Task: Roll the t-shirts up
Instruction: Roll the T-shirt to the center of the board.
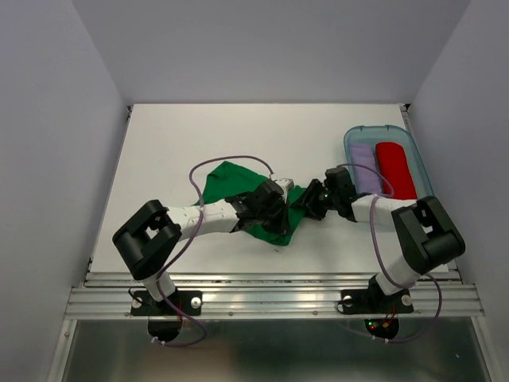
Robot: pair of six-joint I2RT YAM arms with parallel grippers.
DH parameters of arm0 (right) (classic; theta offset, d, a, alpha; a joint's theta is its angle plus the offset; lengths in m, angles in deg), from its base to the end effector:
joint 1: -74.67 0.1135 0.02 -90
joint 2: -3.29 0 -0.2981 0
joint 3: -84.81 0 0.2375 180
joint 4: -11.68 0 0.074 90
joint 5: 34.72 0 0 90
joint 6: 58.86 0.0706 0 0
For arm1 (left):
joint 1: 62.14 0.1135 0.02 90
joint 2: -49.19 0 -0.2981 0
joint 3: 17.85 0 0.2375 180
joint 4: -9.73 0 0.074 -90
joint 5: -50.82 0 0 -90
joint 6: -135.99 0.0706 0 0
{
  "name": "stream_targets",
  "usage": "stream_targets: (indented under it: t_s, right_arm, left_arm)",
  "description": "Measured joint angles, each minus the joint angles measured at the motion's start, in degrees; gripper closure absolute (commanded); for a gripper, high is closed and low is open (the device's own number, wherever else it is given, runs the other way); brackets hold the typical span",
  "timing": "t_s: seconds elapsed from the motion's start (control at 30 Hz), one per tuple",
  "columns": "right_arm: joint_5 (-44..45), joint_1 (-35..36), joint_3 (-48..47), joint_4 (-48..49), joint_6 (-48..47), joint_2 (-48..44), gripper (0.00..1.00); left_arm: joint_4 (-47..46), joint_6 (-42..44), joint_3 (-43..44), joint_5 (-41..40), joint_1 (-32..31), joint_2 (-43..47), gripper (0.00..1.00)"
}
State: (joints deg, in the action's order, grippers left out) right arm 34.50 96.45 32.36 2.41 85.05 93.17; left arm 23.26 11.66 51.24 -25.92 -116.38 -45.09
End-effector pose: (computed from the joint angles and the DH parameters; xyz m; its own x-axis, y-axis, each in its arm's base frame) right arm 0.2730 0.1361 0.1654 -0.8610 0.4696 -0.1953 0.2087 0.6765 0.7063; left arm 0.2022 -0.3085 0.2204 -0.8063 0.1803 -0.5634 0.5325 0.6361 -0.5585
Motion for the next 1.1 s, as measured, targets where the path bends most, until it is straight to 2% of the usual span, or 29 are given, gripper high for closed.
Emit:
stream_targets:
  t_s: [0.1, 0.13, 0.2, 0.23, 0.3, 0.33, 0.43, 0.47, 0.83, 1.1]
  right_arm:
    - [0.1, 0.1, -0.4, 1.0, 0.5, 1.1, 0.71]
    - [0.1, 0.1, -0.9, 1.3, 0.8, 1.9, 0.82]
    - [0.0, 0.1, -1.3, 1.6, 1.0, 2.8, 0.91]
    - [0.0, 0.1, -1.4, 1.6, 1.0, 3.0, 0.96]
    - [-0.2, 0.4, -1.6, 1.6, 1.2, 3.3, 0.99]
    - [-0.2, 0.8, -1.6, 1.7, 1.2, 3.3, 0.99]
    - [-0.2, 1.3, -1.9, 1.6, 1.2, 3.3, 0.99]
    - [0.0, 1.6, -2.0, 1.6, 1.2, 3.3, 0.99]
    - [0.5, 4.2, -3.5, 1.0, 1.4, 3.3, 0.99]
    - [0.7, 4.2, -4.1, 0.0, 1.4, 3.3, 0.99]
  left_arm:
    - [-0.1, 0.1, -0.7, 0.3, 0.0, 0.0, 1.00]
    - [-0.2, 0.2, -0.9, 0.3, 0.0, 0.0, 1.00]
    - [-0.3, 0.5, -1.1, 0.3, 0.0, 0.1, 0.98]
    - [-0.3, 0.8, -1.2, 0.3, 0.0, 0.2, 0.84]
    - [-0.1, 1.4, -1.4, 0.2, 0.0, 0.4, 0.68]
    - [0.1, 1.6, -1.4, 0.0, 0.0, 0.5, 0.50]
    - [2.6, 2.9, -1.4, -0.6, 0.0, 1.3, 0.26]
    - [3.3, 2.9, -1.4, -0.8, 0.0, 1.6, 0.23]
    - [12.7, 6.1, 7.0, -11.5, -3.2, 2.0, 0.21]
    - [15.8, 6.4, 12.6, -20.2, -8.0, -4.7, 0.22]
